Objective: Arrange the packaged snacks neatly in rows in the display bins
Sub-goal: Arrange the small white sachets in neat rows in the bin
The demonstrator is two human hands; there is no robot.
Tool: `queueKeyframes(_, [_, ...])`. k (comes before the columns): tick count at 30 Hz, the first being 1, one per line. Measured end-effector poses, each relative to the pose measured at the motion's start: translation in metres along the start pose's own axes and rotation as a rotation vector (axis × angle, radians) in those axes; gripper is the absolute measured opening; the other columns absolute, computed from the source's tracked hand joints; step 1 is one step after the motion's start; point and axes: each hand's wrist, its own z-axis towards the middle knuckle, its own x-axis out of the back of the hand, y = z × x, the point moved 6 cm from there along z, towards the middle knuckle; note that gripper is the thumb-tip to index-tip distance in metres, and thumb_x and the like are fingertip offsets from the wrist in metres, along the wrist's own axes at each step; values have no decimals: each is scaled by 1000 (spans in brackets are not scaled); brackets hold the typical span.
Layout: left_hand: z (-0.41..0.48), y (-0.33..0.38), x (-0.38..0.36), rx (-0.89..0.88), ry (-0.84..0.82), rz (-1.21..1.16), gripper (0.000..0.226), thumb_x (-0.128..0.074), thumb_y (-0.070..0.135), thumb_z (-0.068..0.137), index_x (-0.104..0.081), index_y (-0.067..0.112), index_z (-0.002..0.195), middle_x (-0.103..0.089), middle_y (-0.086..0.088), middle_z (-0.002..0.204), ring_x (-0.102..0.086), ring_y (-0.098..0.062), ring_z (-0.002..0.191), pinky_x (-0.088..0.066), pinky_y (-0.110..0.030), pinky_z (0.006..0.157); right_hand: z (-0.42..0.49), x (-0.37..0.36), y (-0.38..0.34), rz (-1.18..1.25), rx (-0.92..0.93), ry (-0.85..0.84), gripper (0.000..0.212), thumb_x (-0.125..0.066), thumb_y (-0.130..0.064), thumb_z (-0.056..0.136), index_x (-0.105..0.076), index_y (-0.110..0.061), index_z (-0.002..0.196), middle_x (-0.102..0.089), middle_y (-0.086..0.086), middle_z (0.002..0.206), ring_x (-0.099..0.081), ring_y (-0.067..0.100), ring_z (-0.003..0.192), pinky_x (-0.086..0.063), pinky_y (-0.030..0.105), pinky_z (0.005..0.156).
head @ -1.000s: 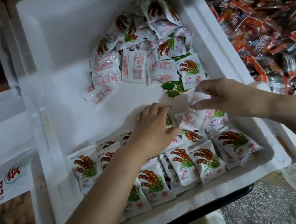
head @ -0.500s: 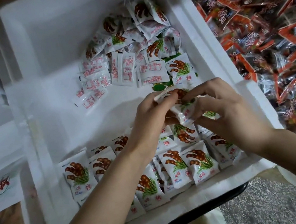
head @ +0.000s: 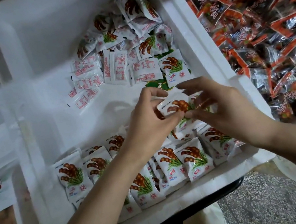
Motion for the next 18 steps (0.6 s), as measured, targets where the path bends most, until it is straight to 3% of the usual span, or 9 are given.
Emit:
queueKeyframes(2, [1,2,-1,-27,-38,-9,42,-75,12,77,-42,25,100,-67,4,102,-68,-7,80,-54,-22,69,3,-5,-1,-16,3,-111,63,-73,-18,78,-39,-56,114,-59,-21,97,-57,2,81,-47,13,68])
queueKeyframes(5, [1,2,1,-102,-37,94,38,-72,17,80,-41,24,99,-63,4,98,-66,-8,82,-55,-22,70,6,-12,5,-5,-27,-212,48,-73,-22,78,-47,-48,109,-62,-20,92,-58,-2,79,-45,11,66])
queueKeyframes(8, [6,-7,7,-169,-17,391,28,-59,26,90,-46,19,114,-58,6,113,-57,-7,103,-48,-23,89,13,-7,17,-44,-94,-175,32,-68,-23,83,-49,-33,106,-61,-17,82,-59,-1,74,-46,16,64])
queueKeyframes(11, [15,-30,10,-73,-151,771,46,-45,37,96,-37,18,137,-43,2,138,-41,-15,123,-32,-33,107,19,-11,26,-175,-133,-227,33,-61,-29,88,-48,-25,118,-62,-2,78,-55,8,65,-42,25,59])
queueKeyframes(14, [19,-44,9,-23,-246,939,55,-41,48,95,-34,19,141,-37,0,139,-29,-17,129,-22,-33,108,20,-27,26,-249,-92,-319,33,-58,-29,90,-48,-21,122,-63,-2,99,-57,10,77,-41,24,65])
queueKeyframes(18, [20,-49,8,13,-231,972,59,-45,54,91,-38,18,138,-37,-4,130,-29,-22,126,-24,-37,108,23,-37,23,-337,10,-293,34,-58,-23,91,-50,-13,122,-56,3,116,-50,17,108,-31,15,81])
